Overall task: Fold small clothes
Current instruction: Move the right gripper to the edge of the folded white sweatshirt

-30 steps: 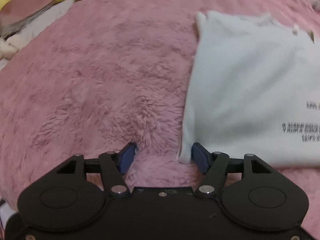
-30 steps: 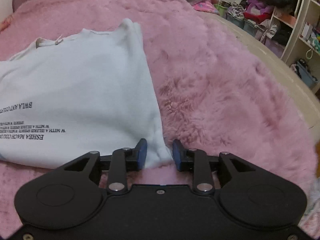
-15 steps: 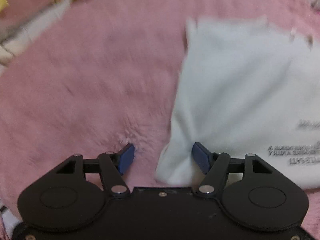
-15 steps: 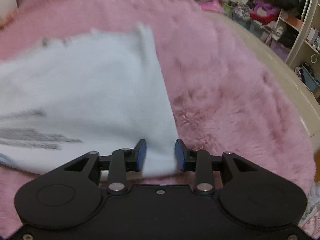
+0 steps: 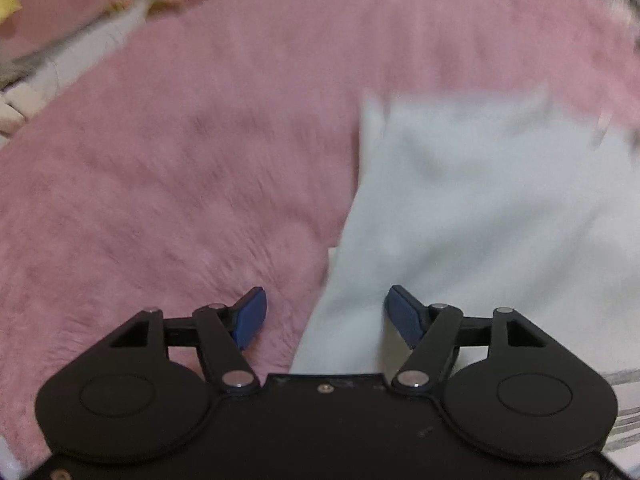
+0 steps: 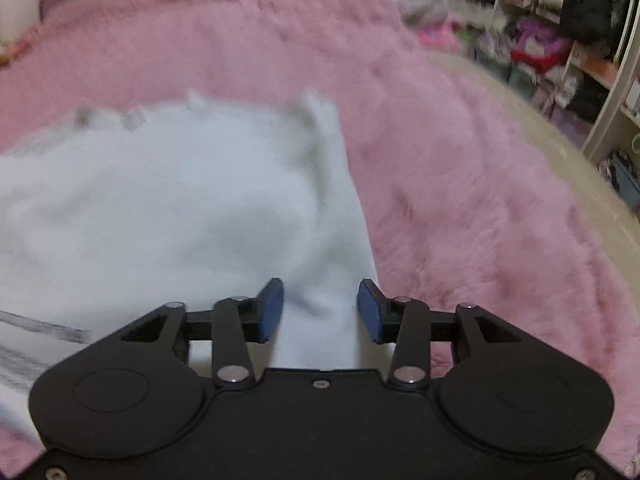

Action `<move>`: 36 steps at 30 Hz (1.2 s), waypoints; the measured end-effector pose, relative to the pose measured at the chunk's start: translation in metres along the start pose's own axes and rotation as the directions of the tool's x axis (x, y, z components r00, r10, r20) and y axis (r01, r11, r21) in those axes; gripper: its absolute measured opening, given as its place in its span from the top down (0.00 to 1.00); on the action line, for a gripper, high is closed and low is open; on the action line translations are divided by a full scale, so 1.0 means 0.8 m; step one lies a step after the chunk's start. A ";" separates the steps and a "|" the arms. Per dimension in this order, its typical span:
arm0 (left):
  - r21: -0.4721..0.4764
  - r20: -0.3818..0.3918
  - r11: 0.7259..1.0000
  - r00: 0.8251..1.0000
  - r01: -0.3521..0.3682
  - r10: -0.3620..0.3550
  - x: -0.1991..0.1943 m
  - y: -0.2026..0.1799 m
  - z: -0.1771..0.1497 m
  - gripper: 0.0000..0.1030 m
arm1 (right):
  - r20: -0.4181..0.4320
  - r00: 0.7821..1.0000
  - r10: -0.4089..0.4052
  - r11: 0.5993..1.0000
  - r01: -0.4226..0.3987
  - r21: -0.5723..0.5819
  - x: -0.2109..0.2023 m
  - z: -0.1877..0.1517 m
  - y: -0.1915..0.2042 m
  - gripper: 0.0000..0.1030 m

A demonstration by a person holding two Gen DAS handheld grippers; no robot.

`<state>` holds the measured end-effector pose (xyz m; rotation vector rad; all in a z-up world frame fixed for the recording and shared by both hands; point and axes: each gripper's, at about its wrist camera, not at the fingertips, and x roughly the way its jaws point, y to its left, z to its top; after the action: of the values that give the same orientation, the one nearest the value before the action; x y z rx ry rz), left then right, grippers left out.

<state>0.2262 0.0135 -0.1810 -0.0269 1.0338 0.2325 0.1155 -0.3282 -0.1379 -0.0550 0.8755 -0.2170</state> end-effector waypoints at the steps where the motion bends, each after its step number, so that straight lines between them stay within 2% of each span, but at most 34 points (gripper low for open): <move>1: -0.010 -0.005 1.000 1.000 0.011 -0.011 0.010 -0.001 -0.002 0.30 | -0.015 1.000 0.012 1.000 -0.012 0.017 0.010 0.000 -0.001 0.64; 3: -0.034 -0.004 0.999 1.000 0.004 -0.004 0.004 0.000 0.005 0.31 | -0.014 1.000 0.018 0.999 -0.018 0.030 0.004 0.005 -0.004 0.64; 5: -0.009 0.010 1.000 1.000 -0.013 0.013 -0.012 -0.004 0.018 0.33 | 0.022 1.000 0.015 1.000 -0.016 0.018 -0.016 0.014 -0.002 0.64; 8: -0.013 0.045 1.000 0.999 0.019 -0.018 -0.033 -0.012 0.039 0.33 | 0.088 0.996 0.018 0.999 -0.021 0.031 -0.033 0.035 -0.002 0.64; 11: -0.005 0.071 0.999 0.997 0.042 -0.042 -0.036 -0.027 0.054 0.33 | 0.090 0.996 0.014 1.000 -0.016 0.016 -0.019 0.051 0.003 0.64; 13: 0.022 0.048 0.999 0.999 0.026 -0.027 -0.021 -0.039 0.059 0.33 | 0.067 0.998 0.002 1.000 -0.002 -0.002 0.003 0.054 0.008 0.64; 15: 0.050 -0.017 0.999 1.000 0.012 -0.011 0.007 -0.047 0.051 0.30 | 0.023 1.000 -0.013 1.000 0.014 -0.020 0.029 0.054 0.011 0.61; 16: 0.044 -0.030 0.999 0.999 0.026 -0.024 0.019 -0.047 0.046 0.30 | 0.025 1.000 -0.019 1.000 0.019 -0.023 0.034 0.050 0.011 0.61; 19: -0.026 -0.015 0.998 0.998 0.057 -0.058 0.019 -0.035 0.039 0.30 | 0.048 0.998 -0.037 0.998 0.040 -0.052 0.023 0.047 0.015 0.60; 24: -0.032 -0.028 0.999 0.999 0.044 -0.045 0.000 -0.027 0.038 0.32 | 0.046 0.999 -0.023 0.999 0.025 -0.040 -0.008 0.047 0.006 0.60; 28: -0.034 -0.029 0.998 0.998 0.046 -0.047 -0.035 -0.022 0.011 0.32 | 0.028 1.000 0.006 0.999 -0.008 0.053 -0.045 0.019 -0.022 0.59; 33: -0.013 -0.032 0.998 0.998 0.060 -0.060 -0.065 -0.028 -0.021 0.32 | -0.060 0.998 -0.021 0.990 0.029 0.141 -0.085 -0.038 -0.052 0.54; 36: 0.000 -0.024 0.998 0.998 0.065 -0.065 -0.085 -0.037 -0.042 0.32 | -0.062 0.998 0.029 0.989 -0.019 0.148 -0.106 -0.072 -0.052 0.53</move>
<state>0.1706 -0.0315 -0.1431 -0.0630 1.0547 0.1730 0.0119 -0.3487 -0.1054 0.1006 0.9208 -0.2617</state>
